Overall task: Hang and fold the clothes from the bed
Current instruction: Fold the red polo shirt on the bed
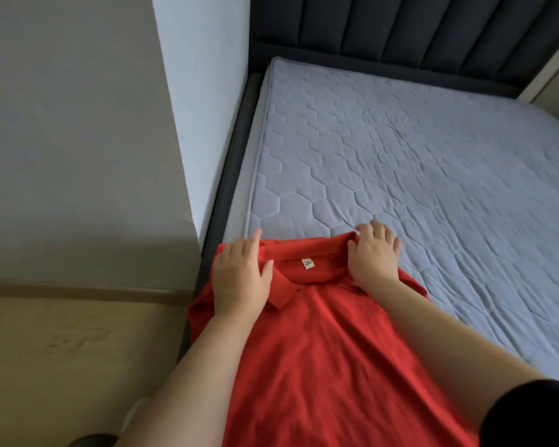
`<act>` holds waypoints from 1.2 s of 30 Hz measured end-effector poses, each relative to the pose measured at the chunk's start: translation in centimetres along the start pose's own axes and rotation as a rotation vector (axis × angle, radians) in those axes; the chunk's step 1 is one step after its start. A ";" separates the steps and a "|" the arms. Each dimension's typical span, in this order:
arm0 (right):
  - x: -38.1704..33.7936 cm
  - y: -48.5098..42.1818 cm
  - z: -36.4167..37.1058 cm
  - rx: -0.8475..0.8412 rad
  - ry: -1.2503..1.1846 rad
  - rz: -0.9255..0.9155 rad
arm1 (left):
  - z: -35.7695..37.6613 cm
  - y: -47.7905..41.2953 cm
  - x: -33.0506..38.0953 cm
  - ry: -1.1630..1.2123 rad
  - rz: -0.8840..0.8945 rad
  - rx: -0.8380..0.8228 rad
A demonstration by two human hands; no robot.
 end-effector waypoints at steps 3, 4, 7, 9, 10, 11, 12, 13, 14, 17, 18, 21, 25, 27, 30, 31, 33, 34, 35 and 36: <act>-3.7 0.5 -0.9 0.104 -0.009 -0.313 | 0.2 -0.6 2.3 -0.095 0.268 0.072; -4.5 0.6 -0.4 0.075 0.070 -0.393 | 1.0 -1.0 2.5 -0.128 0.306 0.014; -3.3 0.0 2.9 -0.119 0.306 -0.380 | 4.6 -1.8 1.0 -0.252 0.234 -0.280; -0.4 -0.6 4.8 -0.248 0.271 -0.244 | 6.3 -2.3 -0.9 -0.290 0.096 -0.419; 0.9 -0.7 5.7 -0.303 0.221 -0.194 | 6.7 -2.6 -1.7 -0.302 0.047 -0.467; 1.7 -0.6 6.3 -0.332 0.176 -0.169 | 7.0 -3.0 -2.3 -0.305 0.013 -0.499; 2.1 -0.6 6.8 -0.343 0.135 -0.159 | 7.1 -3.3 -2.9 -0.298 -0.014 -0.524; 2.3 -0.7 7.0 -0.353 0.096 -0.152 | 7.1 -3.7 -3.5 -0.284 -0.038 -0.543; 2.3 -0.9 7.2 -0.372 0.065 -0.146 | 7.0 -4.0 -4.0 -0.266 -0.052 -0.559; 1.7 -1.9 6.7 -0.441 0.134 -0.171 | 6.7 -4.6 -4.2 -0.265 -0.018 -0.550; 1.3 -2.4 6.1 -0.458 0.179 -0.192 | 6.5 -4.9 -4.0 -0.297 0.016 -0.533; -0.4 -4.4 3.9 -0.577 0.193 -0.259 | 5.7 -6.2 -3.4 -0.356 0.119 -0.539; -0.6 -4.8 2.3 -0.812 0.208 -0.266 | 4.7 -6.9 -3.9 -0.136 0.074 -0.734; -0.3 -4.8 1.5 -0.811 0.329 -0.237 | 3.9 -6.9 -3.5 -0.133 0.073 -0.770; -0.4 -4.9 -0.1 -0.627 0.478 -0.232 | 2.1 -7.0 -2.2 -0.217 0.087 -0.710; -0.3 -4.7 -0.6 -0.563 0.494 -0.239 | 1.5 -6.7 -1.8 -0.245 0.084 -0.677; 0.0 -3.8 -1.4 -0.462 0.477 -0.264 | 0.5 -5.6 -1.0 -0.289 0.085 -0.609; 0.4 -2.9 -2.0 -0.418 0.438 -0.276 | -0.1 -4.7 -0.5 -0.292 0.094 -0.572; 0.8 -1.9 -2.5 -0.377 0.376 -0.287 | -0.7 -3.6 0.1 -0.289 0.113 -0.531; 1.3 -0.8 -3.1 -0.332 0.302 -0.299 | -1.2 -2.5 0.7 -0.284 0.139 -0.491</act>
Point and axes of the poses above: each hand's wrist, its own y-axis away from the middle knuckle, its own z-axis out of the palm, x = y × z, the point moved 8 cm from there along -y, towards the middle knuckle, and after that the axes turned 13 degrees about -x, right-handed, at the moved point
